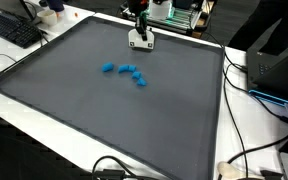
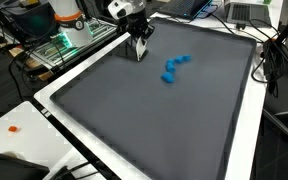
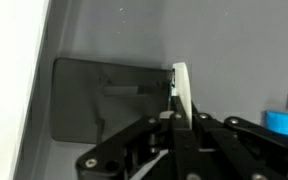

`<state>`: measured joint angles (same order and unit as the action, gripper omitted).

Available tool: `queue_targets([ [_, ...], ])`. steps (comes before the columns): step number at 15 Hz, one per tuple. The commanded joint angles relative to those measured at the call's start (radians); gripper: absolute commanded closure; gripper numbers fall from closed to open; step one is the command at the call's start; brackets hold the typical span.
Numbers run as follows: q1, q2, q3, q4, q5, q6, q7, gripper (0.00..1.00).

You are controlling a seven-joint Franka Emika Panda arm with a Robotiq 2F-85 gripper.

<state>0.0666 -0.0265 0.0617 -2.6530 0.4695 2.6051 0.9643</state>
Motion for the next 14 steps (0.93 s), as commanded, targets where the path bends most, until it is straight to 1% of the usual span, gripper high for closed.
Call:
queue_targets([
  [1, 0.006, 0.013, 0.008, -0.017, 0.04, 0.038, -0.014, 0.99],
  [6, 0.007, 0.031, 0.01, -0.013, 0.075, 0.051, -0.03, 0.99],
  [14, 0.001, 0.036, 0.005, -0.008, 0.063, 0.022, -0.032, 0.99],
])
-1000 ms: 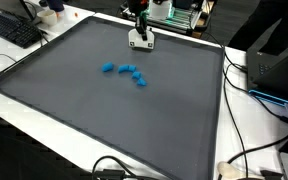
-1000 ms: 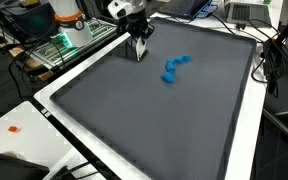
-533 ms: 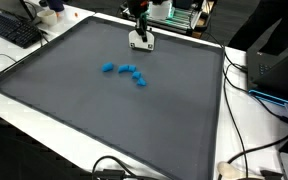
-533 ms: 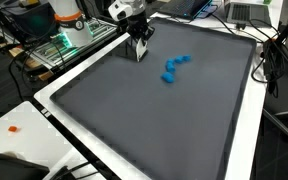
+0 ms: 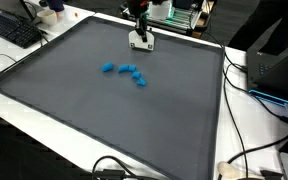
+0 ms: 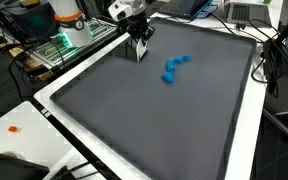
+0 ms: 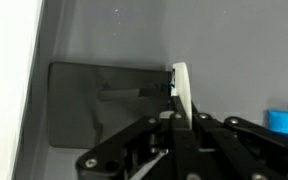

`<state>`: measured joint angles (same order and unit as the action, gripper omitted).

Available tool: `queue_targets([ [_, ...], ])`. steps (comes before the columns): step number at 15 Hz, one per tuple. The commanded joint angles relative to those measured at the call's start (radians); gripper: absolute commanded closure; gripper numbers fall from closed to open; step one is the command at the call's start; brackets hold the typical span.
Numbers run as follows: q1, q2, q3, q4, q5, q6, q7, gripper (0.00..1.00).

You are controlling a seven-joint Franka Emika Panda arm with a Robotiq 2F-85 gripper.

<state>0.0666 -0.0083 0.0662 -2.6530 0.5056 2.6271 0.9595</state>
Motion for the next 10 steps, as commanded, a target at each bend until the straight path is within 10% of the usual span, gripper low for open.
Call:
queue_targets([
  [1, 0.001, 0.015, 0.0, -0.01, 0.03, 0.0, -0.031, 0.99],
  [2, 0.001, 0.01, 0.0, -0.011, 0.039, 0.002, -0.045, 0.71],
  [10, -0.009, -0.036, -0.009, -0.023, -0.039, -0.026, 0.001, 0.19],
])
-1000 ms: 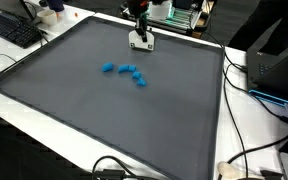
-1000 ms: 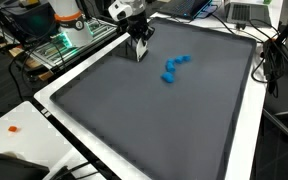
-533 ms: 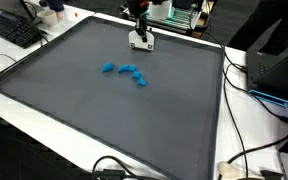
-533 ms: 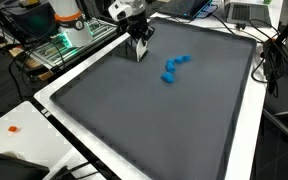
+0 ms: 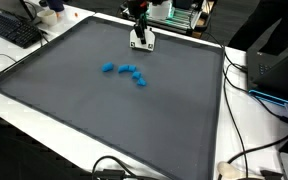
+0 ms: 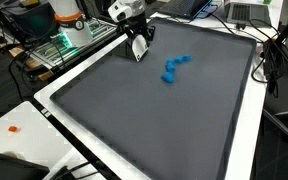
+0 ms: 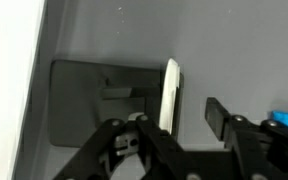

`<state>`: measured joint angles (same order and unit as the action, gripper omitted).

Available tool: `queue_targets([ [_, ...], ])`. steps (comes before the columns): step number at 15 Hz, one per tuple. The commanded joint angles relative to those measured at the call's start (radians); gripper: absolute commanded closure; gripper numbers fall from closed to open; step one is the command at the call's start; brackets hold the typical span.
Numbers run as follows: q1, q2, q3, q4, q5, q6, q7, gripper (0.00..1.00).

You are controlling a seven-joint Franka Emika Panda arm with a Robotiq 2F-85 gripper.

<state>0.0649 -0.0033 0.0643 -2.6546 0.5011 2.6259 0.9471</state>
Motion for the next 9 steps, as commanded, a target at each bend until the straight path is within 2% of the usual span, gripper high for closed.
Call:
queue_targets([
  [1, -0.01, -0.048, -0.008, -0.021, -0.05, -0.032, 0.022, 0.1],
  [3, -0.015, -0.062, -0.01, -0.019, -0.086, -0.048, 0.04, 0.0],
  [9, -0.037, -0.115, -0.022, -0.002, -0.165, -0.164, 0.059, 0.0],
])
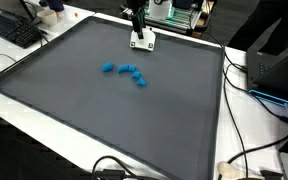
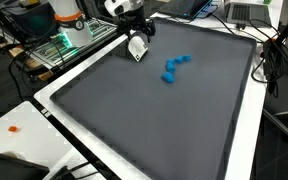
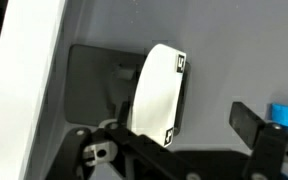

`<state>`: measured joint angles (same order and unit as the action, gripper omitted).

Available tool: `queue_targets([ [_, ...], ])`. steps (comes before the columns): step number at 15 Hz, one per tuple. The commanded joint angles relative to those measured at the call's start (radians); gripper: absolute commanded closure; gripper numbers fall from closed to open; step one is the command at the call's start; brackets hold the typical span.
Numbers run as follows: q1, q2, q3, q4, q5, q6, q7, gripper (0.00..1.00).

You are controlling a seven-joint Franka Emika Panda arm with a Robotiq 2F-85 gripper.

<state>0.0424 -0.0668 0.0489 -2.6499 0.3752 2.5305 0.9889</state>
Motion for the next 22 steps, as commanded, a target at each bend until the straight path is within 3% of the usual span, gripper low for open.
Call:
queue_targets([
  [1, -0.016, -0.069, -0.007, -0.005, -0.041, -0.087, 0.006, 0.0],
  [5, -0.028, -0.139, 0.002, 0.018, -0.12, -0.168, 0.0, 0.0],
  [9, -0.026, -0.18, 0.025, 0.091, -0.26, -0.249, -0.084, 0.0],
  [22, 0.014, -0.118, 0.061, 0.312, -0.322, -0.237, -0.661, 0.0],
])
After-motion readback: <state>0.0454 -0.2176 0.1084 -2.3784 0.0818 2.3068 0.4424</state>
